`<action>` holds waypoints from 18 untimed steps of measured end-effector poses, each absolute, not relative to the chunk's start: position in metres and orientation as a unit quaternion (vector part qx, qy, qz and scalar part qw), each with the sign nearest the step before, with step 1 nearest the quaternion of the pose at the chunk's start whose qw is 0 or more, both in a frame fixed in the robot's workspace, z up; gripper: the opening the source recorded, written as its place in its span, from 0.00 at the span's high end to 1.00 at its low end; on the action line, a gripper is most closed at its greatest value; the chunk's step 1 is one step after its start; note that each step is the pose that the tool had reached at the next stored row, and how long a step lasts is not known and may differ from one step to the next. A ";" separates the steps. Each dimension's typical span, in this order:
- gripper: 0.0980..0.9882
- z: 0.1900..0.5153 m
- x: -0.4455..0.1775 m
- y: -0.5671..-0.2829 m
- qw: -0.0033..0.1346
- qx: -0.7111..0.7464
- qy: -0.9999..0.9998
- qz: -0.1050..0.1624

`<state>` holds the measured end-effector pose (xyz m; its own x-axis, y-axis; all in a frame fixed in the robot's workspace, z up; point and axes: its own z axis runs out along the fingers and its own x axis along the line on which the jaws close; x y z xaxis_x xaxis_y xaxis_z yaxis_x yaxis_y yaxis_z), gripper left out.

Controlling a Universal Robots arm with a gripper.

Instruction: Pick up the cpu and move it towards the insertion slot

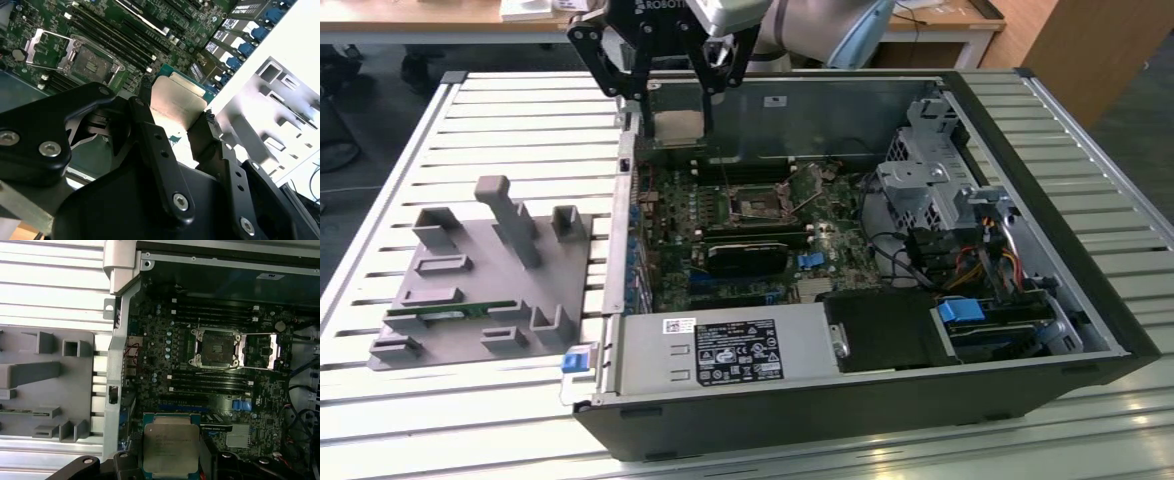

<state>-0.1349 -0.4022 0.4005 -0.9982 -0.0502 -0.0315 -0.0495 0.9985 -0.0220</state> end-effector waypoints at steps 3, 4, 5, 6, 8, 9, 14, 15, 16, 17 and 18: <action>0.50 0.401 -0.131 -0.402 0.016 -0.025 1.000 -0.011; 0.50 0.401 -0.130 -0.402 0.016 -0.025 1.000 -0.011; 0.50 0.401 -0.128 -0.402 0.016 -0.025 1.000 -0.011; 0.50 0.401 -0.126 -0.402 0.016 -0.025 1.000 -0.011; 0.50 0.401 -0.123 -0.402 0.016 -0.025 1.000 -0.011; 0.50 0.401 -0.122 -0.402 0.016 -0.025 1.000 -0.011; 0.50 0.400 -0.114 -0.400 0.016 -0.025 1.000 -0.011; 0.50 0.400 -0.112 -0.398 0.016 -0.025 1.000 -0.011; 0.50 0.400 -0.111 -0.397 0.016 -0.025 1.000 -0.011; 0.50 0.400 -0.109 -0.395 0.016 -0.025 1.000 -0.011; 0.50 0.399 -0.108 -0.393 0.016 -0.025 1.000 -0.011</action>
<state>-0.1080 -0.3931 0.3994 -0.9982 -0.0502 -0.0316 -0.0495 0.9985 -0.0221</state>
